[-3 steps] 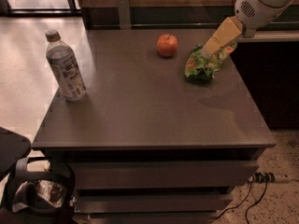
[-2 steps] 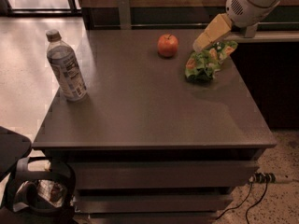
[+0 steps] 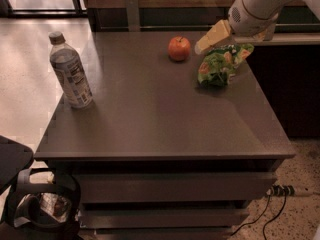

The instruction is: Move green rice chip bag near blue plastic bottle

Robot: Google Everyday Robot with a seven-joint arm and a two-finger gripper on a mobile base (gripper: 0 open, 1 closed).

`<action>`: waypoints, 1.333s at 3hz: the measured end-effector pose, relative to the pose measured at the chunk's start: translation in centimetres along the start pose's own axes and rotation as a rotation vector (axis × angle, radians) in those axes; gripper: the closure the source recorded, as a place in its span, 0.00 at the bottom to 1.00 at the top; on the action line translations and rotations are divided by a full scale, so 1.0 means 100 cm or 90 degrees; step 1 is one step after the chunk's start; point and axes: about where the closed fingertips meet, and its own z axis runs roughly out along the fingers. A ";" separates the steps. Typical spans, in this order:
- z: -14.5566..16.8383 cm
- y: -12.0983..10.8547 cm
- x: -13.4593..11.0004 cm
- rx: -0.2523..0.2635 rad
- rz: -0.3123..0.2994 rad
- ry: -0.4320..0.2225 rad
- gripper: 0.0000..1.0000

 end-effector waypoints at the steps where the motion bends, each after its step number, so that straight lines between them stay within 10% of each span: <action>1: 0.030 0.000 0.007 0.018 0.031 0.043 0.00; 3: 0.076 -0.001 0.011 0.029 0.064 0.103 0.00; 4: 0.091 -0.006 0.015 0.041 0.088 0.128 0.18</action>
Offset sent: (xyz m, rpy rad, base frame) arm 0.0286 0.0110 -0.0670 -0.0368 0.1327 -0.0912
